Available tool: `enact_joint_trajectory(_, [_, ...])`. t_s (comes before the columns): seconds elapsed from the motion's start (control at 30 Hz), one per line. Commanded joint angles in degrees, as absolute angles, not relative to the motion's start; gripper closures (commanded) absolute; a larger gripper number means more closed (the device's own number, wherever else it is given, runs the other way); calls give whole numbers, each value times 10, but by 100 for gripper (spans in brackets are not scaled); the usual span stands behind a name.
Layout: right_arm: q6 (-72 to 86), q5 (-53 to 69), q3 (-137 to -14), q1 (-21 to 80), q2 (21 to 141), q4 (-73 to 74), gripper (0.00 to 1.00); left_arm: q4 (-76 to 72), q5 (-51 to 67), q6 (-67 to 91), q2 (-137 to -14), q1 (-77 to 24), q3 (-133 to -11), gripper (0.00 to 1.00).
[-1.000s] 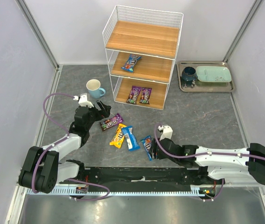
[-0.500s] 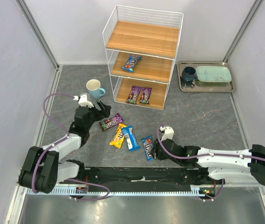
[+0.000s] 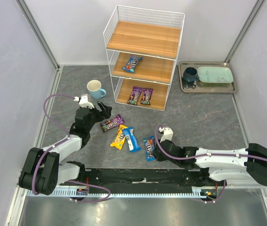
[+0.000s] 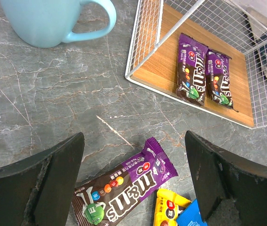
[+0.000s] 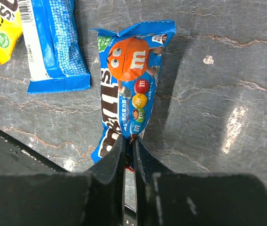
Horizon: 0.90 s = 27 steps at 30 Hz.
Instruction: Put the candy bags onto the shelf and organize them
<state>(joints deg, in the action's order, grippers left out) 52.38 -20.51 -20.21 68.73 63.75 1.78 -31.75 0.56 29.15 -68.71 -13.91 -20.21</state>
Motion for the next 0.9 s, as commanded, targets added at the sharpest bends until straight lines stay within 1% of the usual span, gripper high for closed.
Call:
enact_joint_trajectory(0.0, [512, -209, -214, 685, 638, 30, 89, -341, 11, 307, -688, -140, -213, 6])
enact_joint_trajectory(0.07, [504, -214, -218, 685, 621, 39, 94, -341, 11, 307, -688, -140, -213, 6])
enact_joint_trajectory(0.3, [483, -243, -236, 685, 556, 100, 100, -340, 11, 308, -686, -140, -212, 6])
enact_joint_trajectory(0.47, [472, -258, -245, 685, 509, 112, 100, -337, 13, 307, -681, -140, -213, 6])
enact_joint_trajectory(0.63, [439, -255, -278, 685, 509, 127, 100, -331, 5, 301, -660, -140, -214, 6])
enact_joint_trajectory(0.87, [388, -287, -315, 685, 499, 121, 100, -314, -14, 306, -675, -140, -241, 6])
